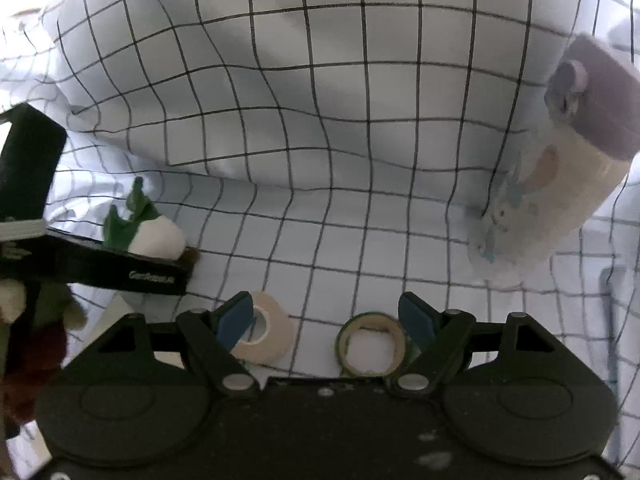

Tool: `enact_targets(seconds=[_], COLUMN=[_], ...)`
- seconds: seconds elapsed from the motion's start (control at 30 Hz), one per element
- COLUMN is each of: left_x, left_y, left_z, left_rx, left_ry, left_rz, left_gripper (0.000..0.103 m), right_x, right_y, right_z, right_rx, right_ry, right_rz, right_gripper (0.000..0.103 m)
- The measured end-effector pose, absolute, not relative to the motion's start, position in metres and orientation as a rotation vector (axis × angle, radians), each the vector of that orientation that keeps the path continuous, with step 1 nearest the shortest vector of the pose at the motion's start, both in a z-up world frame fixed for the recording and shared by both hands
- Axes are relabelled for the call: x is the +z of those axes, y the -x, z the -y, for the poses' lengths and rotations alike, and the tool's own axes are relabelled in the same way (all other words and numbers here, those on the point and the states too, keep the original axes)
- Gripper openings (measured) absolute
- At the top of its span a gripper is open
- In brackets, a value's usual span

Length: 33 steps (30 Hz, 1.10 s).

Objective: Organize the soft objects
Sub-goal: 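Lift the green-and-white plush with the left tool while the right tool grasps the beige tape roll, then carry the plush with the left tool while the right tool carries the tape roll toward the basket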

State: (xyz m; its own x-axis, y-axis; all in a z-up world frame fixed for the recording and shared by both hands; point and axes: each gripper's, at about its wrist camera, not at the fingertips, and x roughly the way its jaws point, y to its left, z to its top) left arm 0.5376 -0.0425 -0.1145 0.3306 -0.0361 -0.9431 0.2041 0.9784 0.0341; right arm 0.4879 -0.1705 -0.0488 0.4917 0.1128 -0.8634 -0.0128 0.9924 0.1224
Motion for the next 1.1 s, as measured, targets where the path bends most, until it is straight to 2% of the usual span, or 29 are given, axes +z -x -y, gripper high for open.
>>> enact_targets(seconds=[0.33, 0.5, 0.73, 0.77, 0.97, 1.1], left_x=[-0.096, -0.088, -0.089, -0.090, -0.082, -0.075], left_y=[-0.539, -0.547, -0.544, -0.544, -0.543, -0.543], left_z=[0.028, 0.009, 0.003, 0.002, -0.006, -0.011], left_rx=[-0.149, -0.135, -0.139, -0.138, -0.132, -0.141], left_ry=[-0.150, -0.090, -0.084, -0.077, -0.047, -0.039], left_rz=[-1.179, -1.172, -1.157, -1.156, -1.134, -1.118], left_gripper=[0.067, 0.067, 0.069, 0.070, 0.079, 0.082], right_x=[-0.065, -0.074, -0.084, -0.085, -0.084, -0.084], right_y=[-0.493, -0.499, -0.504, -0.505, -0.509, -0.507], right_z=[0.132, 0.120, 0.114, 0.114, 0.118, 0.121], right_rx=[0.129, 0.104, 0.089, 0.096, 0.090, 0.089], right_ry=[-0.074, -0.038, 0.008, 0.008, -0.002, 0.000], right_rz=[-1.084, -1.112, -1.148, -1.152, -1.153, -1.150], right_gripper=[0.077, 0.072, 0.053, 0.048, 0.048, 0.048])
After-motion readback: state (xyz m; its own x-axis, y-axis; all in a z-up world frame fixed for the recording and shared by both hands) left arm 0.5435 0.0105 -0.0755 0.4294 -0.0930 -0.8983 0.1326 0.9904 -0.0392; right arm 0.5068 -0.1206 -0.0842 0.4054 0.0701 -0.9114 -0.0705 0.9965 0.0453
